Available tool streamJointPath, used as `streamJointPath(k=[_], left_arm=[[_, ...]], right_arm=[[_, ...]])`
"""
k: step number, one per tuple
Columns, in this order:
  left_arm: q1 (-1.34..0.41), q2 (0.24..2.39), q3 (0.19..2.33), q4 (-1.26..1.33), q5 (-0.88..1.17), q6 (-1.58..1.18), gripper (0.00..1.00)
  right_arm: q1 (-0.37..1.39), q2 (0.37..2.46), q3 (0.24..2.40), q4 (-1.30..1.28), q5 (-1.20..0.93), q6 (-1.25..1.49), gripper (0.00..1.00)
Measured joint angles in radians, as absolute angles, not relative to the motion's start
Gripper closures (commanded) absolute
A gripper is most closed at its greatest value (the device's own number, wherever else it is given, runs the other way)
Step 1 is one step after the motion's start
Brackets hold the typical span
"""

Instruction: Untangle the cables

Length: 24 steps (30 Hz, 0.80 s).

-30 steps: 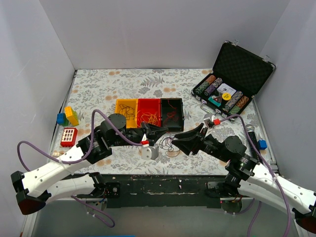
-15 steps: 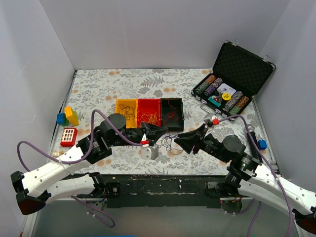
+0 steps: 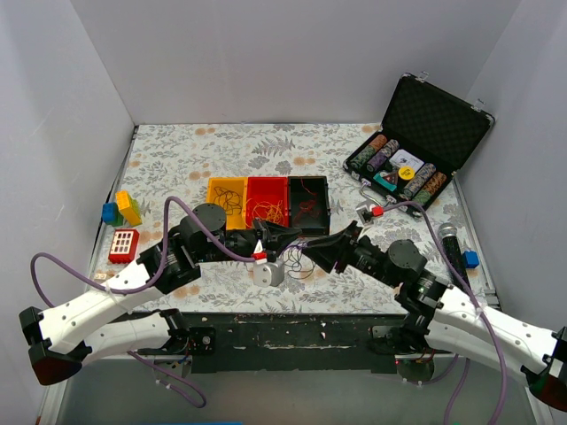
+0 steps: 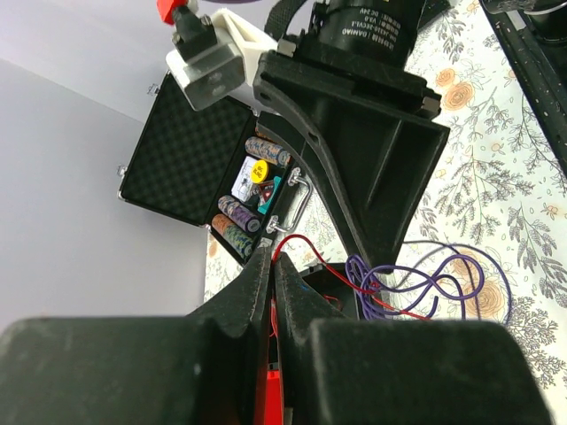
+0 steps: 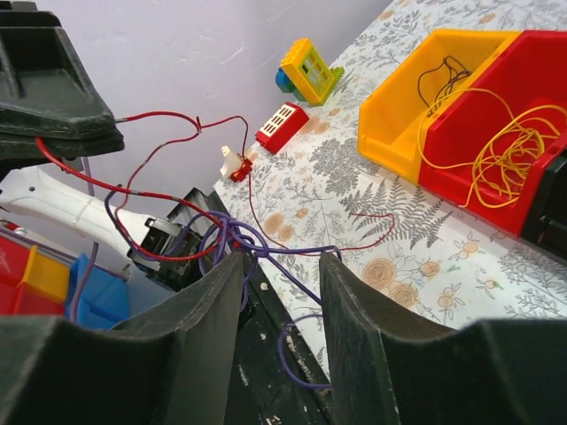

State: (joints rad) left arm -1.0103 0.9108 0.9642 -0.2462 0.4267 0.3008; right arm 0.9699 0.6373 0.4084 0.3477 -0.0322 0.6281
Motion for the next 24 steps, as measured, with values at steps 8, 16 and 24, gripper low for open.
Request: streamJointPath(k=[8,16,24], left_arm=[[-1.01,0.91,0.964,-0.246,0.426,0.318,1.0],[-1.01,0.893,0.952,-0.239,0.425,0.317,1.0],[-1.01,0.871,0.918,-0.236,0.424,0.306,1.0]], right_arm=[[0.97,0.707,0.366,0.449,-0.038,0.729,0.59],[0.97,0.649,0.331,0.534,0.038,0.774,0.97],[0.97,0.562,0.316,0.522,0.121,0.765,0.99]])
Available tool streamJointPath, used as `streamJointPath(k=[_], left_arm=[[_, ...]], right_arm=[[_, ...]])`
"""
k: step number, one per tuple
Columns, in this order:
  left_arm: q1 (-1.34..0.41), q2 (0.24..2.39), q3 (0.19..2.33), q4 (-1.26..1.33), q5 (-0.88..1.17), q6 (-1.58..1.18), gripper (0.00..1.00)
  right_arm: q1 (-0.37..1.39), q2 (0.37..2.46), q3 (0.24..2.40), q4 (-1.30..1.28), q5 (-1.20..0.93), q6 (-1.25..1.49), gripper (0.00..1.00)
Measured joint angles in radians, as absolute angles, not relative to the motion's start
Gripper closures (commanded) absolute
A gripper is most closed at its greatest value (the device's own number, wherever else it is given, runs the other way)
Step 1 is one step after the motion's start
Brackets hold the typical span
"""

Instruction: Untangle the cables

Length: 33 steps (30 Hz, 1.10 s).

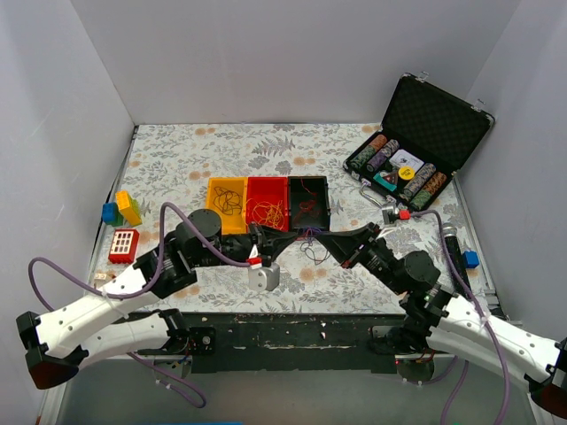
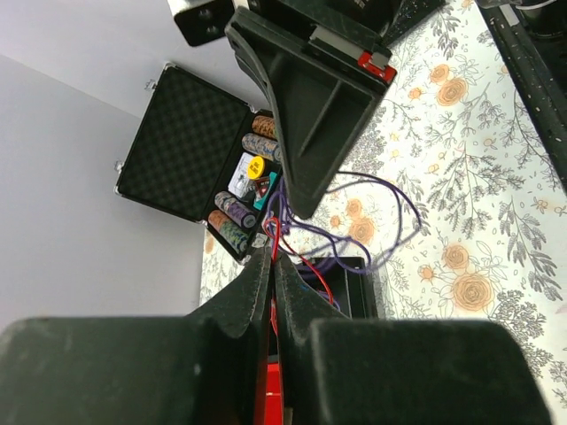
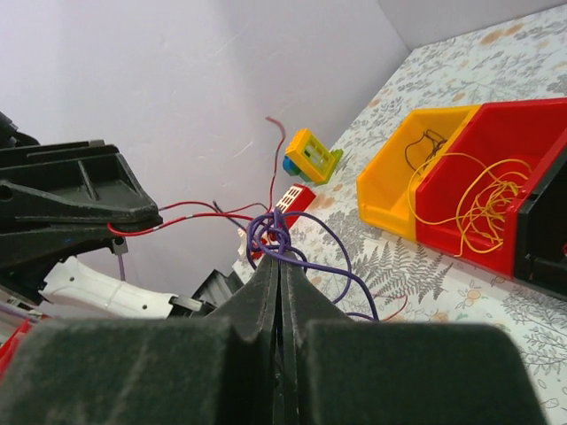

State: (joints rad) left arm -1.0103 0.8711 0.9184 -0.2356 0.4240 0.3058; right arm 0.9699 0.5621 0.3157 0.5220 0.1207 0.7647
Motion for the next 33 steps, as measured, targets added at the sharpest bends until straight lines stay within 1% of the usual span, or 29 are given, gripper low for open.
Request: streamJointPath(k=[3,4,5,6,8,11,14,18,20,22,26,27,30,33], left_arm=[[-1.01,0.853,0.903,-0.244,0.422,0.289,1.0],[-1.01,0.846,0.896,-0.249,0.422,0.281,0.94],[-1.01,0.837,0.886,-0.258,0.421,0.274,0.74],[-1.01,0.829,0.875,-0.266,0.421,0.269,0.58],[-1.01,0.815,0.854,-0.303,0.424,0.263,0.43],[-1.01,0.81,0.842,-0.368,0.435,0.25,0.31],[-1.01,0.819,0.851,-0.402,0.437,0.216,0.3],[-1.01,0.893,0.936,-0.394,0.424,0.129,0.34],[-1.01,0.918,0.972,-0.36,0.413,0.089,0.37],[-1.01,0.922,0.995,-0.339,0.411,0.049,0.47],[-1.01,0.924,1.044,-0.342,0.449,-0.009,0.74],[-1.01,0.925,1.052,-0.345,0.464,-0.017,0.77],[-1.01,0.929,1.061,-0.366,0.51,-0.031,0.78],[-1.01,0.951,1.062,-0.407,0.557,-0.034,0.75]], right_arm=[[0.97,0.521,0.317,0.477,0.158,0.727,0.99],[0.97,0.509,0.321,0.454,0.167,0.709,0.99],[0.97,0.5,0.329,0.427,0.175,0.689,0.99],[0.97,0.495,0.344,0.397,0.18,0.667,0.99],[0.97,0.495,0.392,0.334,0.181,0.62,0.99],[0.97,0.504,0.463,0.263,0.162,0.564,0.99],[0.97,0.515,0.518,0.208,0.097,0.516,0.99],[0.97,0.554,0.573,0.116,-0.03,0.465,0.99],[0.97,0.578,0.606,0.058,-0.087,0.443,0.99],[0.97,0.599,0.636,0.009,-0.129,0.425,0.99],[0.97,0.61,0.68,-0.073,-0.183,0.392,0.99],[0.97,0.611,0.69,-0.087,-0.191,0.385,0.99],[0.97,0.614,0.715,-0.112,-0.212,0.372,0.99],[0.97,0.622,0.728,-0.118,-0.225,0.363,0.99]])
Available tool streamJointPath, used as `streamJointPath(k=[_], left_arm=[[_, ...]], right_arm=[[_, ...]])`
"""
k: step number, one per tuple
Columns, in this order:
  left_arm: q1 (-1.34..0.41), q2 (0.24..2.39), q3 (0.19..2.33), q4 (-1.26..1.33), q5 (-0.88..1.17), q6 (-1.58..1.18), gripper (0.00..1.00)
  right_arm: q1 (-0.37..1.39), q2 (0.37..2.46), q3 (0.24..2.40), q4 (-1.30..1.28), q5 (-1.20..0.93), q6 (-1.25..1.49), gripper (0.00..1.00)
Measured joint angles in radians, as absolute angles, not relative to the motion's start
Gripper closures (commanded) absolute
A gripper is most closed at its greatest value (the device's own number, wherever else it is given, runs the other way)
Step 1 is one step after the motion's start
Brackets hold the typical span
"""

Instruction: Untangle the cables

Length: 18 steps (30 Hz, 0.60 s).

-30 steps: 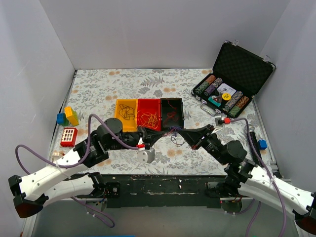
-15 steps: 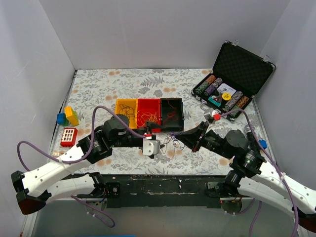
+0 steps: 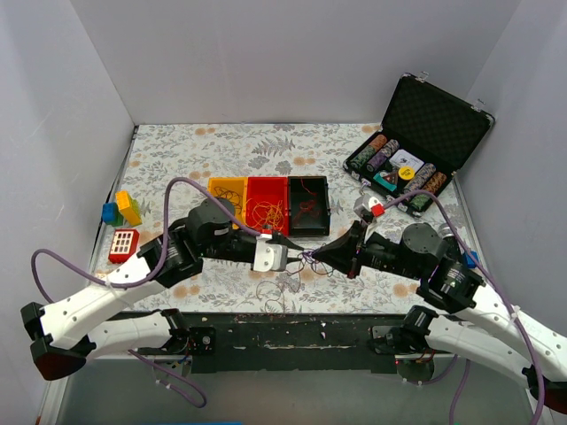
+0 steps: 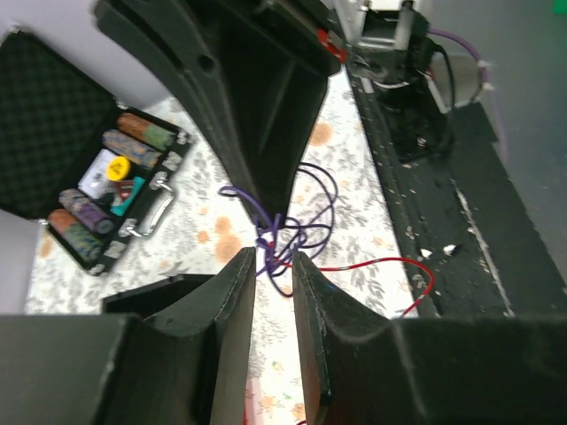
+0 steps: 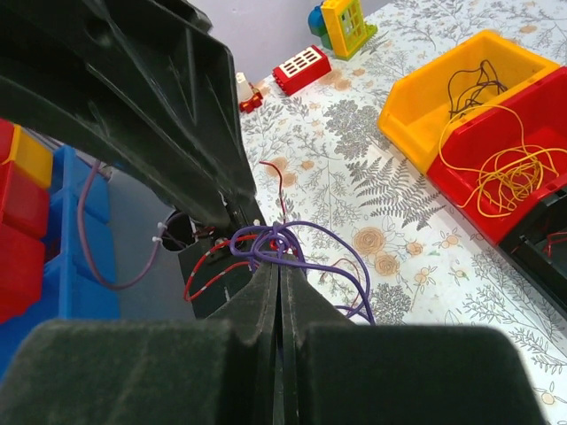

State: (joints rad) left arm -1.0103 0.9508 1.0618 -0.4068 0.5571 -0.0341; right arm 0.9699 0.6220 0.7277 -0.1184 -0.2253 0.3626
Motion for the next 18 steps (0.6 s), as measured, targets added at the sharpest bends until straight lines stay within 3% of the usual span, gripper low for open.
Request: streamJointPath(k=[7,10,13,18], left_arm=[[-1.01,1.02,1.068,-0.456,0.599,-0.034,0.72],[-1.01,1.033,1.069,-0.455,0.599,-0.033,0.81],[-1.01,1.035,1.069,-0.454,0.599,-0.03,0.99],[-1.01,1.034,1.069,-0.45,0.598,-0.022,1.0]], right_arm=[[0.97,0.645,0.731,-0.125,-0.247,0.358,0.99],[0.97,0.651,0.731,-0.126,-0.254,0.353,0.99],[0.97,0.649,0.731,-0.128,-0.258,0.344,0.99],[0.97,0.643,0.731,-0.134,-0.257,0.336,0.99]])
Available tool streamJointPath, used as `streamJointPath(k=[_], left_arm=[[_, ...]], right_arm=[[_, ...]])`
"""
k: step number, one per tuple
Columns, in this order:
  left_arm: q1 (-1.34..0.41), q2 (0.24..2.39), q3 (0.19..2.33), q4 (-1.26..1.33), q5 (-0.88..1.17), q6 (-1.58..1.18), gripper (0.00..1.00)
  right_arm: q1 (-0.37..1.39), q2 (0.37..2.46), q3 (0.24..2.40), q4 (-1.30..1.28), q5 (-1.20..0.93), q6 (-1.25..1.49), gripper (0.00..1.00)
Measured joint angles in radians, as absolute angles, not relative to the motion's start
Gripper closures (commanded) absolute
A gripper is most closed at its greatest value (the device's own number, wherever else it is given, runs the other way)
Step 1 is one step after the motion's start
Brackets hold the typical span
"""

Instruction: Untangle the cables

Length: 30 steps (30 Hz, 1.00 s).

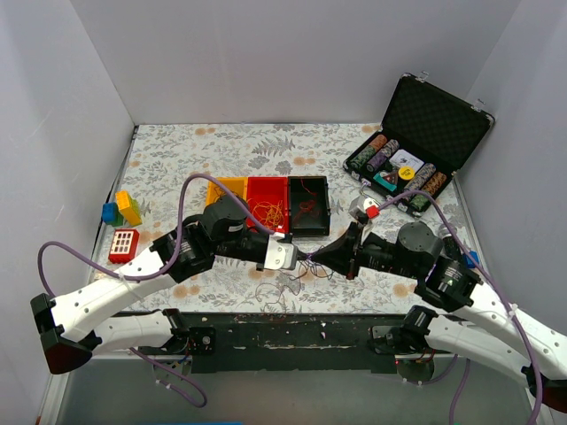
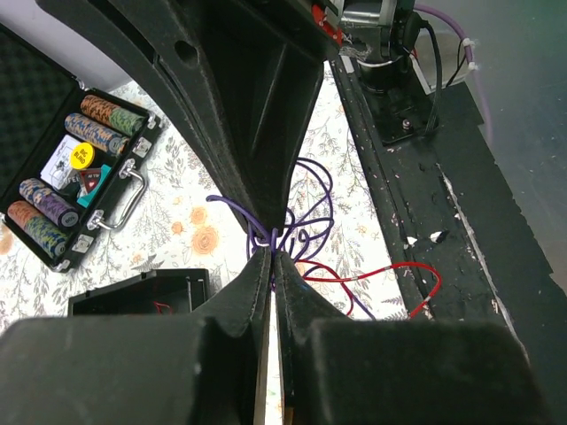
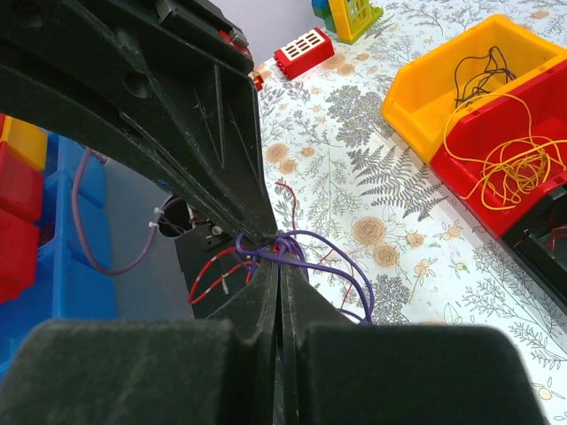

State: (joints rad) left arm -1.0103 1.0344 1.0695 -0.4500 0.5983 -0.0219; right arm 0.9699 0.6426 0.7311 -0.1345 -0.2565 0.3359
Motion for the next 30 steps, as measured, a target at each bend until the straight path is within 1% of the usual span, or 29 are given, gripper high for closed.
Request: streamJointPath(k=[5,16,23,30], left_arm=[[-1.01,1.034,1.069,-0.438,0.579,-0.027,1.0],[-1.01,0.994,1.06,-0.317,0.407,-0.145,1.0],[-1.01,0.986,1.053,-0.257,0.348,-0.192,1.0],[-0.984,0.977,1.048,-0.095,0.205,-0.228,1.0]], right_arm=[[0.97,0.623,0.731,-0.154,-0.249,0.335,0.99],[0.97,0.489,0.705,-0.245,-0.17,0.341,0.99],[0.97,0.482,0.675,-0.265,-0.145,0.359,0.99],[0.97,0.422,0.622,-0.322,-0.1,0.397,0.99]])
